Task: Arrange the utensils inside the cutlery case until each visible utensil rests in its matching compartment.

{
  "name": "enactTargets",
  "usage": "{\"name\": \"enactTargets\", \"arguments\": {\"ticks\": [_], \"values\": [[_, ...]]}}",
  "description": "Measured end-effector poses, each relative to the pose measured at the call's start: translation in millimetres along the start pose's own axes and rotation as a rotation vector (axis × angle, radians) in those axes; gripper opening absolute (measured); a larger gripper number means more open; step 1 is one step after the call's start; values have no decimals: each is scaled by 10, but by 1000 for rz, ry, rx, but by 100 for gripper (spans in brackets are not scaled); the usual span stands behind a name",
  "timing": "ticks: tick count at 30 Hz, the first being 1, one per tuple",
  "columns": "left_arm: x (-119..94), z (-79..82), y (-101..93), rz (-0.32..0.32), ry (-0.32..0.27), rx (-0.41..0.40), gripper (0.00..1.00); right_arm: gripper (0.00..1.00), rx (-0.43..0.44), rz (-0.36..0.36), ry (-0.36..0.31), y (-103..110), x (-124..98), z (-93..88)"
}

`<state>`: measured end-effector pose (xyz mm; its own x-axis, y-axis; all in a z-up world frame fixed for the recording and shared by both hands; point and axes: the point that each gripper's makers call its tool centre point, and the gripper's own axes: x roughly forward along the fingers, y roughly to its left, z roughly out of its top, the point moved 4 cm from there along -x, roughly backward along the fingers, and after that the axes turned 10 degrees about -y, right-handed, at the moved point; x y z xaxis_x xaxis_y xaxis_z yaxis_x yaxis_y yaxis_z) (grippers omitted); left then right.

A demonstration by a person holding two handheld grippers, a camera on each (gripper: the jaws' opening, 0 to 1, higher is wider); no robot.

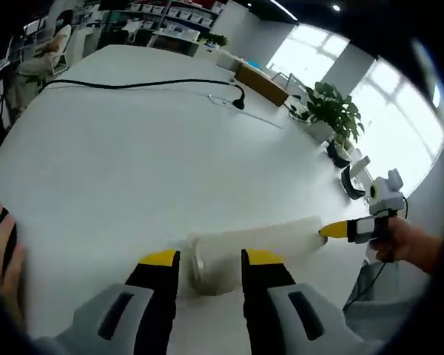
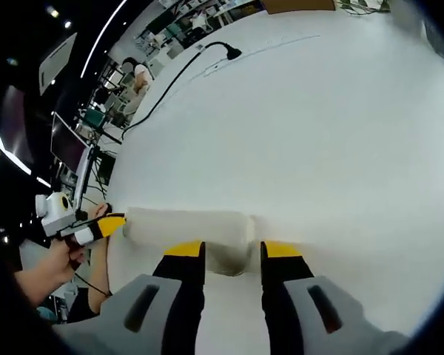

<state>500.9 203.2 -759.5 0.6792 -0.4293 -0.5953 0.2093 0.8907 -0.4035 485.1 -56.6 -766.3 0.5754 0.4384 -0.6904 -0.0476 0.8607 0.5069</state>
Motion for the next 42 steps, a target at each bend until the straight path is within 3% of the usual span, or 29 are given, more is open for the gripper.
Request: {"name": "enactTargets", "arguments": {"ticks": [5,7,11,13,15,20,22,24,25,27,29,32,34,36,39,42], "values": [[-131,71,-58,-49,-35,-66,46,38,-89,0,-54,23,-137,82],[-236,112,-81,-61,-53,-70,48,38,-179,79,-154,127,-231,215],[-517,262,-170,-116,-125,26,60,43,-228,194,-236,374,-558,321],[-733,339,-182,-108,-172,91,55,46,-298,220,-261,481,-768,332],[-937,392,-223,-122,-200,65,57,47,-380,238,-286,550,-913,348],[-1483,578,-510,-182,-383,205,77,51,-577,269,-365,801,-1371,269],[-1681,552,-613,-195,-398,261,78,53,-612,268,-378,886,-1523,202],[-1845,437,-679,-191,-346,244,72,59,-649,238,-397,938,-1667,156],[-1922,410,-718,-196,-353,247,71,62,-674,227,-425,968,-1738,160],[-2067,430,-815,-234,-423,268,75,68,-683,247,-504,1105,-1936,140],[-2311,406,-960,-261,-461,300,81,71,-676,276,-536,1219,-2128,82],[-2607,417,-1057,-239,-523,328,88,73,-727,309,-567,1383,-2396,-21],[-2717,388,-1084,-229,-524,325,100,76,-750,326,-588,1466,-2548,-72],[-2860,370,-1075,-215,-550,350,100,80,-767,340,-619,1522,-2647,-84],[-3047,342,-1036,-176,-558,456,100,85,-816,342,-667,1573,-2793,-134],[-3188,315,-1024,-180,-582,362,100,91,-804,350,-680,1554,-2850,-204]]}}
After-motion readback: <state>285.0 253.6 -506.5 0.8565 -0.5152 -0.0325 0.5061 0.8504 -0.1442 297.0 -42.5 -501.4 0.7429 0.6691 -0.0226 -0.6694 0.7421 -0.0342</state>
